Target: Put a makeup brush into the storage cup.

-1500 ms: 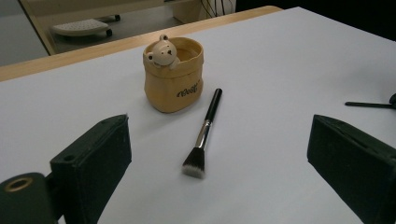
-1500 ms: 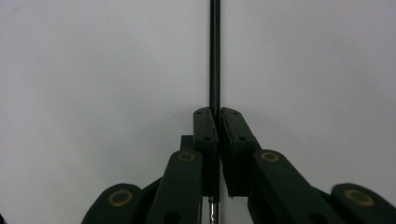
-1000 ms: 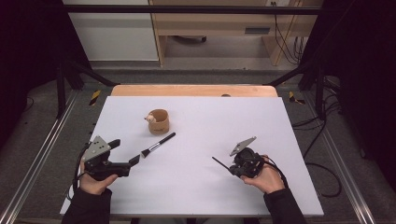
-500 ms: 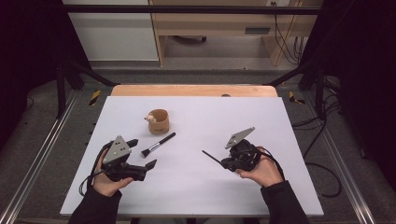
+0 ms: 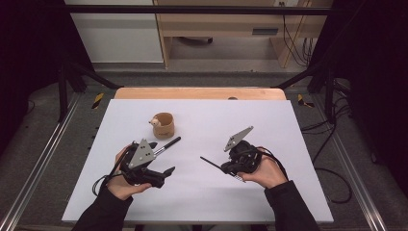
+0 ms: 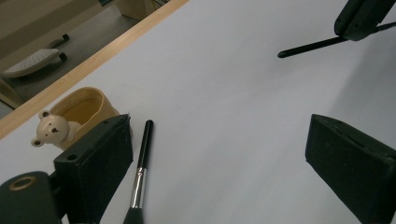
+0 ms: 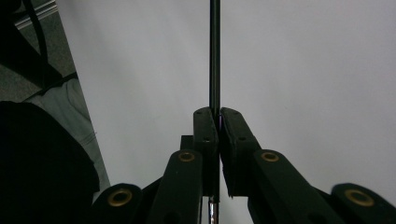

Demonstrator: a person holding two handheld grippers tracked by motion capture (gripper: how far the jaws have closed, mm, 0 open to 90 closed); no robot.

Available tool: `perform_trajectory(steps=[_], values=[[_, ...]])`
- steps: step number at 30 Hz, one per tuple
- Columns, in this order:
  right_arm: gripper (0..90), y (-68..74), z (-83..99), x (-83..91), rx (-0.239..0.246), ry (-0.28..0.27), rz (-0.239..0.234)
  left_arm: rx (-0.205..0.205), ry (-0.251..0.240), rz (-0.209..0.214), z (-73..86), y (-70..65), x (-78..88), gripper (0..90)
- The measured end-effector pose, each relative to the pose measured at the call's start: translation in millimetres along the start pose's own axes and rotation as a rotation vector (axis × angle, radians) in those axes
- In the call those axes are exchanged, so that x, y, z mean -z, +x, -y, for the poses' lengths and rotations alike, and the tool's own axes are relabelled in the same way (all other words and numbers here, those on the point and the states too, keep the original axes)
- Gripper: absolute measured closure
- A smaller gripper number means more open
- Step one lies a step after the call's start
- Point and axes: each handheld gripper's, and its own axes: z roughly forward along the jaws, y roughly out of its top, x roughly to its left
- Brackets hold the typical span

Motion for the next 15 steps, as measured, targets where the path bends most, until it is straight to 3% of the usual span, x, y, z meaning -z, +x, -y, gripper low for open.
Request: perform_trajectory(steps=[2,6,9,15], values=[[85.5,0.8,-3.0,0.2,0.006,0.003,-0.004,-0.013,0.004,0.001,-2.1,-1.4,-1.0,7.1],[85.5,2.5,-8.4,-0.1,0.015,0.003,-0.018,-0.088,0.033,0.01,-12.4,-9.6,-5.7,7.8],[85.5,3.1,-10.5,-0.7,0.02,0.002,-0.018,-0.108,0.038,0.014,-15.6,-13.1,-8.9,8.0],[85.5,3.4,-13.5,-4.3,0.024,0.015,-0.023,-0.2,0.095,0.022,-20.0,-25.6,-21.9,8.8]])
